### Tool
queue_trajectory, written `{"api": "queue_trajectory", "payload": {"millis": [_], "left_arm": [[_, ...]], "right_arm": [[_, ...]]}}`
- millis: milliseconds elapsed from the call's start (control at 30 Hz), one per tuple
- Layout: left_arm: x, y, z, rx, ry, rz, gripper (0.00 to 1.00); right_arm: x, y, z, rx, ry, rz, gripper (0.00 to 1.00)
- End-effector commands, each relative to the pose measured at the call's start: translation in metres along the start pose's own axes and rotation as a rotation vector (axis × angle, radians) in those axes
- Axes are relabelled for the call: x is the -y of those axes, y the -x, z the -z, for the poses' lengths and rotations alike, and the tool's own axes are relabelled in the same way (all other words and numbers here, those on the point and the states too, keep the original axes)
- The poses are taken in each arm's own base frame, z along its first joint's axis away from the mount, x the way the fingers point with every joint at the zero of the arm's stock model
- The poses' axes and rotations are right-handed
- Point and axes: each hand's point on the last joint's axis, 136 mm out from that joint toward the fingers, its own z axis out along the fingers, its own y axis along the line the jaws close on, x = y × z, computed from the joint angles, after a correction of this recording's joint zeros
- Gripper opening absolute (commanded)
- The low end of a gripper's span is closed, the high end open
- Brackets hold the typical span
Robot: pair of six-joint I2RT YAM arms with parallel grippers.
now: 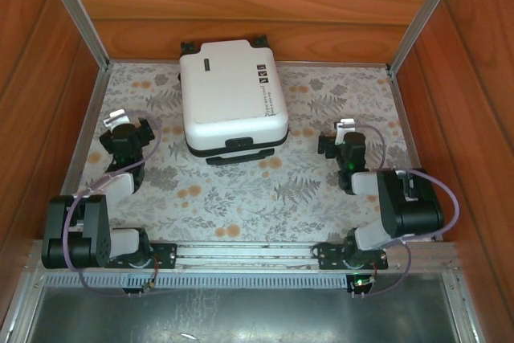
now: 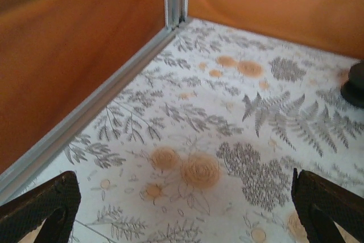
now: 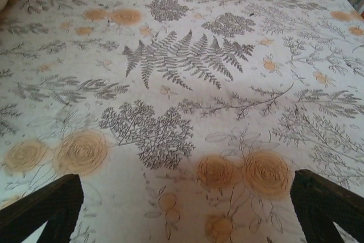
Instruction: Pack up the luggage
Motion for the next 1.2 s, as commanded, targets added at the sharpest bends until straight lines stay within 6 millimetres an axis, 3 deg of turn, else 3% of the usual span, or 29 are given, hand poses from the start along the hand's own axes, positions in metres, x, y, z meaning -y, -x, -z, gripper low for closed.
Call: {"api": "queue_trajectory", "payload": {"millis": [0, 133, 233, 300, 367, 433, 500, 533, 733, 1167], "left_arm": [[0.002, 0.01, 0.002, 0.046, -0.047, 0.035, 1.0], [0.014, 0.006, 0.004, 0.032, -0.114, -0.041, 1.0], [0.01, -0.026, 0.002, -0.028, -0.055, -0.164, 1.0], [0.013, -0.023, -0.002, -0.009, -0.061, -0.159, 1.0], [0.018, -0.027, -0.011, -0.036, -0.129, -0.096, 1.0], [0.026, -0.05, -0.029, -0.048, -0.159, -0.109, 1.0], [0.047, -0.045, -0.029, -0.013, -0.252, -0.167, 0.98], [0.045, -0.052, -0.025, -0.078, -0.255, -0.164, 0.97], [0.03, -0.044, -0.031, -0.019, -0.155, -0.127, 1.0], [0.031, -0.044, -0.031, -0.017, -0.149, -0.134, 1.0]], "right_arm": [[-0.007, 0.023, 0.003, 0.094, 0.072, -0.006, 1.0], [-0.005, 0.025, -0.001, 0.074, 0.066, -0.009, 1.0], [0.002, 0.024, -0.006, 0.049, 0.023, -0.031, 1.0], [0.006, 0.024, -0.007, 0.043, 0.006, -0.04, 1.0], [0.006, 0.024, -0.007, 0.042, 0.006, -0.04, 1.0], [0.006, 0.023, -0.007, 0.041, 0.005, -0.041, 1.0], [0.006, 0.024, -0.007, 0.042, 0.004, -0.042, 1.0], [0.007, 0.024, -0.007, 0.04, -0.004, -0.048, 1.0], [0.012, 0.024, -0.011, 0.02, -0.013, -0.067, 1.0], [0.006, 0.022, -0.007, 0.032, 0.026, -0.051, 1.0]]}}
